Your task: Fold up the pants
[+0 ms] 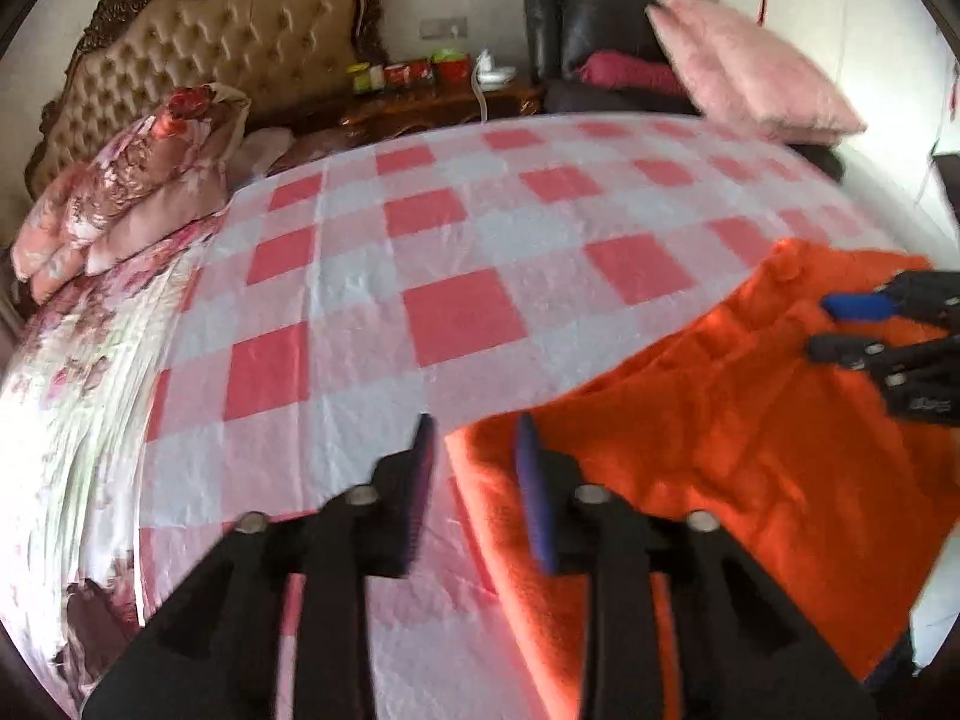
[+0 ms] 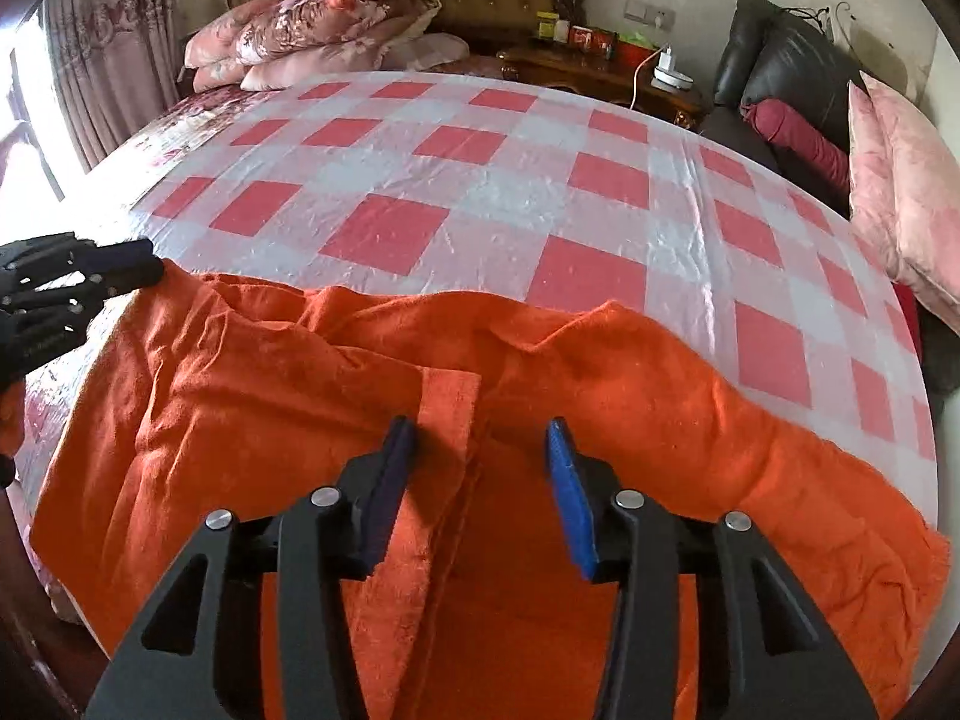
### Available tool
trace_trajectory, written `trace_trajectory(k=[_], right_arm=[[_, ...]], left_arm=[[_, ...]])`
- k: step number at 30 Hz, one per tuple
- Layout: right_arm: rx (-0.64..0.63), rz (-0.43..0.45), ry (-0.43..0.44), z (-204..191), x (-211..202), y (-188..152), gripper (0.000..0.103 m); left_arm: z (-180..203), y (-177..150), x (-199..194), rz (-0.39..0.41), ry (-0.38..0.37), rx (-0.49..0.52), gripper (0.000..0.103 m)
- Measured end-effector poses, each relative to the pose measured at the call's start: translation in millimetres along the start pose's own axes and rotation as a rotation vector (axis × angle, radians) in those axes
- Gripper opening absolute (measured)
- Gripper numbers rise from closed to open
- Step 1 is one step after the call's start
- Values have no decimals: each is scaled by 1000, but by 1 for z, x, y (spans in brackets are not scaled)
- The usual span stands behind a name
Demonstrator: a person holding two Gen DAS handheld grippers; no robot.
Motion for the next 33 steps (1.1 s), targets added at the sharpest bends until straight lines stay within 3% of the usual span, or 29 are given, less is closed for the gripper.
trace_trajectory(k=[3, 4, 5, 6, 8, 12, 15, 18, 20, 24, 27, 30, 33], right_arm=[[20, 1, 5, 3, 2, 1, 52], [20, 4, 3, 4, 3, 3, 54], [15, 9, -3, 5, 4, 4, 60], [16, 11, -12, 8, 5, 5, 67], [58, 21, 20, 17, -1, 7, 66], [168, 86, -2, 55, -25, -4, 66], [189, 71, -100, 80, -26, -20, 66], [186, 29, -180, 93, -15, -31, 66], [186, 28, -182, 95, -10, -36, 68], [173, 35, -219, 95, -12, -39, 70], [171, 37, -229, 96, -12, -40, 71], [170, 36, -238, 95, -15, -41, 71], [163, 53, -250, 87, -26, -43, 71]], left_arm=[[-2, -8, 5, -21, -2, -38, 42], [-2, -12, 11, -42, 13, -26, 46], [-4, -13, 12, -11, 40, -21, 57], [-6, -13, 11, -12, 61, -26, 61], [-13, -13, 3, 5, 70, -67, 62], [-23, -39, -41, 109, -17, -237, 71], [-14, -76, -61, 123, -79, -297, 71], [1, -109, -67, 110, -76, -299, 71], [14, -127, -59, 57, -41, -269, 70], [27, -136, -60, 63, 60, -167, 73], [27, -137, -59, 66, 76, -162, 75], [28, -138, -65, 88, 96, -159, 73], [31, -135, -84, 170, 79, -161, 74]])
Point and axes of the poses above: each gripper's, at about its wrist camera, not at the fingertips, and x roughly the way its jaws point, z to its right, y to its top, the point moved 7 cm from there along x, roughly the way its jaws point, and after that the axes turned 8 degrees about -z, right-handed, at the moved point
